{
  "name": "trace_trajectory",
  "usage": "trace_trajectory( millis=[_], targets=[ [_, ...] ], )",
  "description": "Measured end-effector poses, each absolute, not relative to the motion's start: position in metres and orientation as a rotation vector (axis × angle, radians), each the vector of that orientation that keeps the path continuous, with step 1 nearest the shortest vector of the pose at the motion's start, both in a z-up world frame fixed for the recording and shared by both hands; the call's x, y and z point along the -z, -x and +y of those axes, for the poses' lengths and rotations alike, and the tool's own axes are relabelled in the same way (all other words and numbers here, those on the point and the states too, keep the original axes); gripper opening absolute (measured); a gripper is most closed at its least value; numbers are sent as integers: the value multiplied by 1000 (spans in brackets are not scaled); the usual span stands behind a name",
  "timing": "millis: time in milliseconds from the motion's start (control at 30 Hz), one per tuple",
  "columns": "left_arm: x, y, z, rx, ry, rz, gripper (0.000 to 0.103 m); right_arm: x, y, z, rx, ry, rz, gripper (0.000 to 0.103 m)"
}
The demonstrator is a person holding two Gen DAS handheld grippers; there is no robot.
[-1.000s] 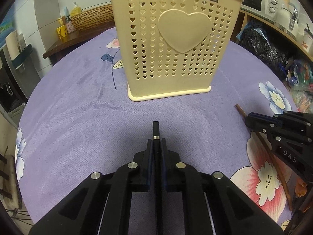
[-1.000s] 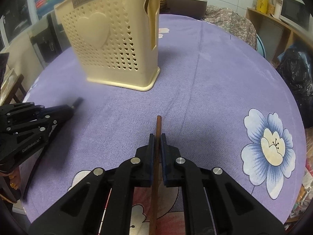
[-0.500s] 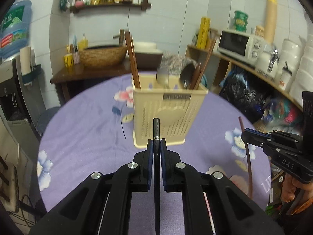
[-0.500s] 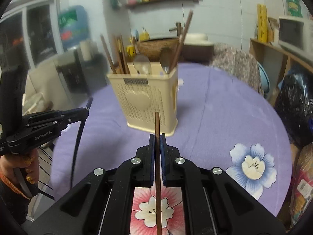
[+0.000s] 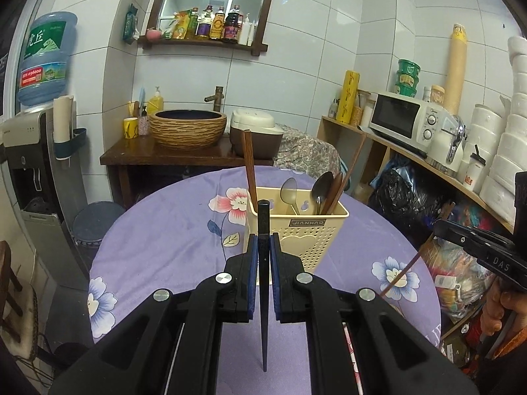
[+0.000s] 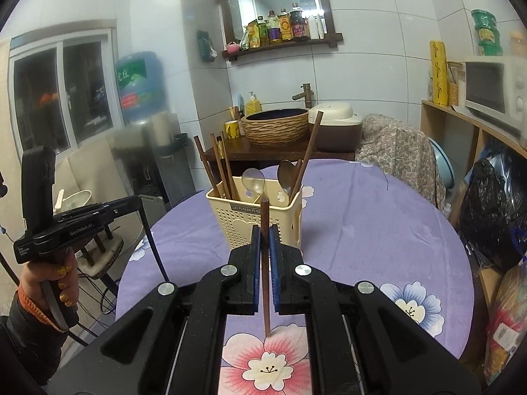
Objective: Organize utensils
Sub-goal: 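Insert the brown chopstick into the holder with the right gripper while the left inserts the black one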
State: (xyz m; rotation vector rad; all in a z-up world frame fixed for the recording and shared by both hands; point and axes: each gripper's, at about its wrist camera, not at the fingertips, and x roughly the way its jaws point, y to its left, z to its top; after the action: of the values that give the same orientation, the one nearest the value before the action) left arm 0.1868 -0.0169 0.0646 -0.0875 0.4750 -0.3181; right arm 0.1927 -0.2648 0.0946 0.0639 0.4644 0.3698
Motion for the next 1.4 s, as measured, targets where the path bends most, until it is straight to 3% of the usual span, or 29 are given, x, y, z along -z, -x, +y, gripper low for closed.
trace_trajectory(
  millis=[800, 1067, 1267, 1400],
  targets=[
    [-74, -189, -11, 323, 104, 461, 9, -102, -197, -253, -407, -48, 469, 6],
    [-134, -198, -13, 359, 96, 368, 9, -148, -227, -253, -428, -59, 457, 6],
    [-201, -232, -21, 353, 140, 252, 9, -217, -257, -251, -401, -81, 367, 6],
    [-218, -250, -27, 296, 154, 182, 9, -247, -270, -250, -341, -82, 285, 6]
  ],
)
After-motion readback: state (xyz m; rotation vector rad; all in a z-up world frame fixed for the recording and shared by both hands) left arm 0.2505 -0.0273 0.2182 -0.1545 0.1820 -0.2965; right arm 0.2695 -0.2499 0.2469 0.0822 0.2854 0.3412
